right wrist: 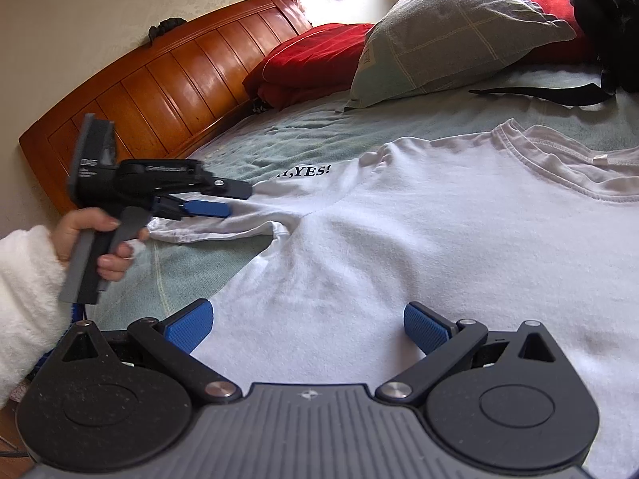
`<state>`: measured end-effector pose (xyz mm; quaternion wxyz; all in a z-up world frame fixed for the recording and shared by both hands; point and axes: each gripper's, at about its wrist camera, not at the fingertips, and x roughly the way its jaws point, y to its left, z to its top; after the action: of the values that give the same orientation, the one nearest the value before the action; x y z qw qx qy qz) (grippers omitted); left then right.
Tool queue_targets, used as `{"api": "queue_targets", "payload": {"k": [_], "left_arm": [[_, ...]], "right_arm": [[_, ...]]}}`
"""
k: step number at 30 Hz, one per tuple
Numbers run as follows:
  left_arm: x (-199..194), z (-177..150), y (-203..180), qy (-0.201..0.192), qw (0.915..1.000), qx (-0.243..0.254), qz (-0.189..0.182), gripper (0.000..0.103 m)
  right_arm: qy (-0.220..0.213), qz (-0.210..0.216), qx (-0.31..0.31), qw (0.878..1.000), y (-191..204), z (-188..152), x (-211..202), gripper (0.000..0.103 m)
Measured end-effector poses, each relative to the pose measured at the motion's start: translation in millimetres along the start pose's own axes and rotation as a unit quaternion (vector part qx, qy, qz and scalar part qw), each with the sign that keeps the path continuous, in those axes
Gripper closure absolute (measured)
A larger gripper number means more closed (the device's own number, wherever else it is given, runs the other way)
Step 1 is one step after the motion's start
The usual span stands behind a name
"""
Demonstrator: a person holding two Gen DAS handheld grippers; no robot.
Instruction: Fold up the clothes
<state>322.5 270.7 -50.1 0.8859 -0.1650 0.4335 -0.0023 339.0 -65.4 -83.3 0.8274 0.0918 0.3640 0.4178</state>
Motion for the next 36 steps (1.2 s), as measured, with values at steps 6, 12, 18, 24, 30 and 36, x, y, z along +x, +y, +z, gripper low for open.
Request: {"api": "queue_targets", "payload": {"k": [6,12,18,24,30,36], "left_arm": [[0,-21,-11,0.011,0.9982,0.048,0.034,0.026],[-11,-7,-24,-0.008,0.9994,0.031,-0.008,0.028],[29,6,-50,0.002,0.9912,-0.031,-0.128,0.027],[34,-8,-40,0.033,0.9865,-0.074,-0.143,0.026],[16,11,-58,0.005,0.9894,-0.026,-0.143,0.026],[55,1,-69,0.036,0.9877,-0.041,-0.147,0.026]], "right_arm": [[0.001,0.002,0.004,1.000,-1,1,0,0.000],[0.001,0.000,0.001,1.000,-1,1,0,0.000],[0.001,-0.004,-0.006,1.000,1,0,1,0.000],[0.000,0.002,0.001,1.000,-1,1,0,0.000],[0.000,0.000,0.000,1.000,0,0,0,0.000],[0.000,-0.003,-0.004,1.000,1,0,0,0.000]]}}
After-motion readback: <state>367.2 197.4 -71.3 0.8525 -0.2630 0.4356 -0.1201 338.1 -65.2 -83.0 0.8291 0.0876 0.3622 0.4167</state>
